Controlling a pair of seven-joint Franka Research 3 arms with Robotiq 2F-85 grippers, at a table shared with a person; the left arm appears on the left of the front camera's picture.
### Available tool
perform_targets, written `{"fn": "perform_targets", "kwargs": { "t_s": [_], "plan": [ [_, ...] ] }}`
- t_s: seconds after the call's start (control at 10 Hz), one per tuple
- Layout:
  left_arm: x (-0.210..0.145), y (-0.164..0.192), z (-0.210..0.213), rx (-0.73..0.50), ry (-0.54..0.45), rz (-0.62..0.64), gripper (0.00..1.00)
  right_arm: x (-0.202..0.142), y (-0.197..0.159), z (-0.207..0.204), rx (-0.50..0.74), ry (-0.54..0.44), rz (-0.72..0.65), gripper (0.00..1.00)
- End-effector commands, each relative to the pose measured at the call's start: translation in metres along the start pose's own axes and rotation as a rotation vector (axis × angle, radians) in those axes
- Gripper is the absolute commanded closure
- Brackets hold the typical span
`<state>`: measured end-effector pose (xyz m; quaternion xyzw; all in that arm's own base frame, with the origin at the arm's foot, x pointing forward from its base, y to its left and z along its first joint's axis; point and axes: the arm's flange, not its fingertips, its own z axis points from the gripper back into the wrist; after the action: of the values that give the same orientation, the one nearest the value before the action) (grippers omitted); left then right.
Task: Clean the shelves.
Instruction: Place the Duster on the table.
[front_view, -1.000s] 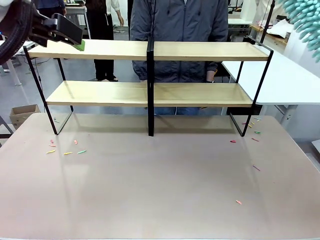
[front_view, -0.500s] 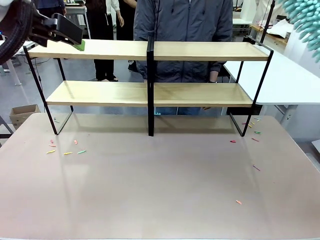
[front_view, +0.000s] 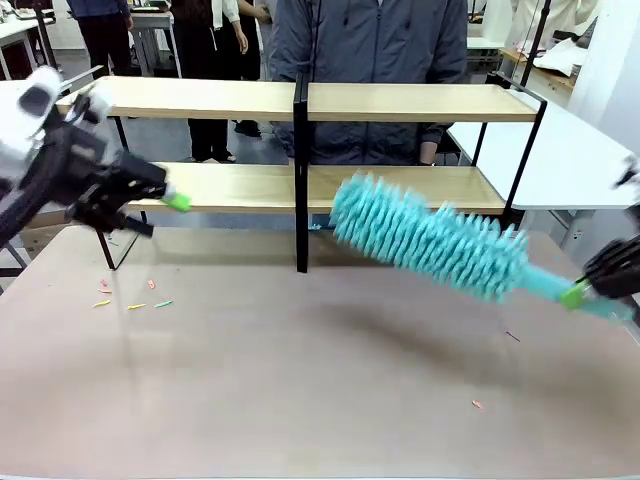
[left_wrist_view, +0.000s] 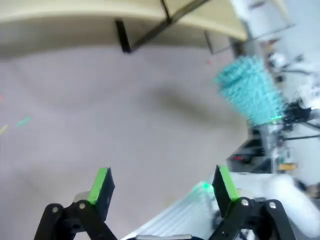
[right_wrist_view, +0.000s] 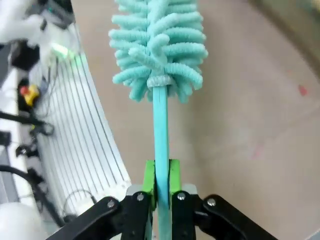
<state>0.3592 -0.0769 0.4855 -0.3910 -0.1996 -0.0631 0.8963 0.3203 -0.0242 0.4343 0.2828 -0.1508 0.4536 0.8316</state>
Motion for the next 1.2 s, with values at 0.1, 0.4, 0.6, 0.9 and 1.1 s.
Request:
{"fn": "perform_targets", "kwargs": {
  "t_s": [0.1, 0.4, 0.6, 0.9, 1.1],
  "plan": [
    [-0.045, 0.102, -0.013, -0.494, 0.177, 0.406, 0.0, -0.012, 0.002, -0.06, 0.055, 0.161, 0.141, 0.87],
    [-0.033, 0.126, -0.042, -0.312, 0.326, 0.444, 0.0, -0.004, -0.009, -0.055, 0.018, 0.25, 0.202, 0.87],
    [-0.037, 0.12, -0.01, -0.499, 0.172, 0.371, 0.0, -0.001, -0.013, -0.048, 0.034, 0.243, 0.243, 0.87],
    [-0.037, 0.12, -0.01, -0.499, 0.172, 0.371, 0.0, -0.002, -0.029, -0.033, 0.061, 0.236, 0.208, 0.27],
    [-0.037, 0.12, -0.01, -0.499, 0.172, 0.371, 0.0, -0.012, -0.063, 0.022, -0.062, -0.018, 0.135, 0.0]
  ]
}}
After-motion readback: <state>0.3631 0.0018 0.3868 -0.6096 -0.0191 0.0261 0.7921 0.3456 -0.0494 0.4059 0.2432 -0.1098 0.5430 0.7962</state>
